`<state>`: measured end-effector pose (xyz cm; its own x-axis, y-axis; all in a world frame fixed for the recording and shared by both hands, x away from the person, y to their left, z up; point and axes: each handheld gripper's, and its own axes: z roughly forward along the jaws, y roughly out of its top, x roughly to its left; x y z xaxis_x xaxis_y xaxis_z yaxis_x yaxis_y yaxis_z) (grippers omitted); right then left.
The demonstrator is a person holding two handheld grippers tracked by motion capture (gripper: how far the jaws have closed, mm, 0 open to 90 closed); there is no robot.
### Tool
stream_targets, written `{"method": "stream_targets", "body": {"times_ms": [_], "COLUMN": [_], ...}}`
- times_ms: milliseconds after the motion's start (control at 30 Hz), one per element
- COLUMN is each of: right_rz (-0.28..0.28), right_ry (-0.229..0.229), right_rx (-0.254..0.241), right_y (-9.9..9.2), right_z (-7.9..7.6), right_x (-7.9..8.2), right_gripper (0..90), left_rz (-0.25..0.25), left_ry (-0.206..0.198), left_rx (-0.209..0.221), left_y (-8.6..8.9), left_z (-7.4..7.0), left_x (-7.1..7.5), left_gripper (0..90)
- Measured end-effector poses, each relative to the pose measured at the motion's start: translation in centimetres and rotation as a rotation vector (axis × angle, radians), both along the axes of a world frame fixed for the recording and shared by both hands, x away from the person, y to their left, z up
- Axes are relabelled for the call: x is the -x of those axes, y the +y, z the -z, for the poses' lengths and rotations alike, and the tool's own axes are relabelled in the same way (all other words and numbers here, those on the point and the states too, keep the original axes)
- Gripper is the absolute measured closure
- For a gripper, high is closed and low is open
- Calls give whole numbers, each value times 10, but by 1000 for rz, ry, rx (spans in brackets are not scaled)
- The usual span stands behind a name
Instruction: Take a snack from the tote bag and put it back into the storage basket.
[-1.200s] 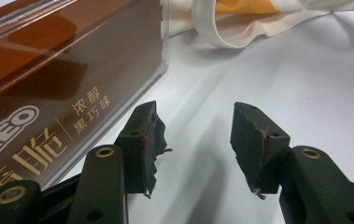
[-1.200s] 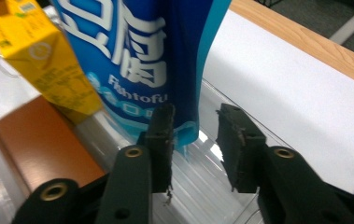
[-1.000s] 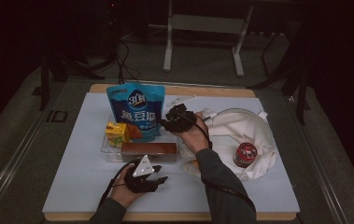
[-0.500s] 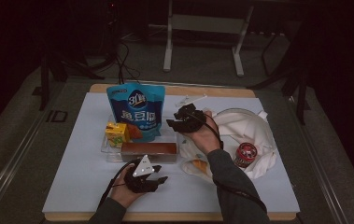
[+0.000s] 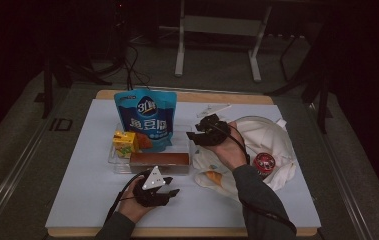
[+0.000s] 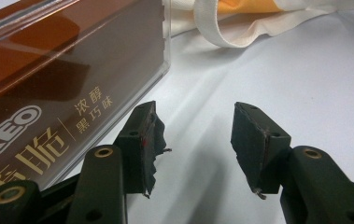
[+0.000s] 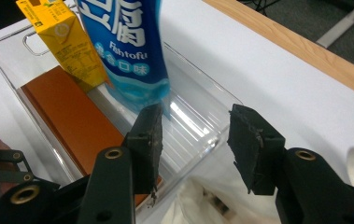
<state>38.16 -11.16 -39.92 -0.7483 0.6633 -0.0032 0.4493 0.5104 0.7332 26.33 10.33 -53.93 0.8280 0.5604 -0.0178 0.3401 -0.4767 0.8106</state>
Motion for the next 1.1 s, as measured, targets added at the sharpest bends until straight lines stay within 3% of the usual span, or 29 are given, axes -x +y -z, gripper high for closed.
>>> {"method": "stream_targets", "body": {"times_ms": [167, 433, 567, 1100], "right_rz": [20, 0, 17, 57], "right_ry": [-2, -27, -37, -20], "right_rx": [5, 11, 40, 47], "right_y": [-10, -21, -27, -55], "right_z": [-5, -8, -6, -3], "right_x": [4, 17, 22, 31], "right_gripper": [533, 512, 493, 502], "left_rz": [-1, -3, -3, -5], "left_ry": [2, -1, 1, 2], "left_rx": [1, -1, 1, 5], "left_y": [0, 0, 0, 0], "left_z": [0, 0, 0, 0], "left_x": [0, 0, 0, 0], "left_gripper": [511, 509, 507, 506]}}
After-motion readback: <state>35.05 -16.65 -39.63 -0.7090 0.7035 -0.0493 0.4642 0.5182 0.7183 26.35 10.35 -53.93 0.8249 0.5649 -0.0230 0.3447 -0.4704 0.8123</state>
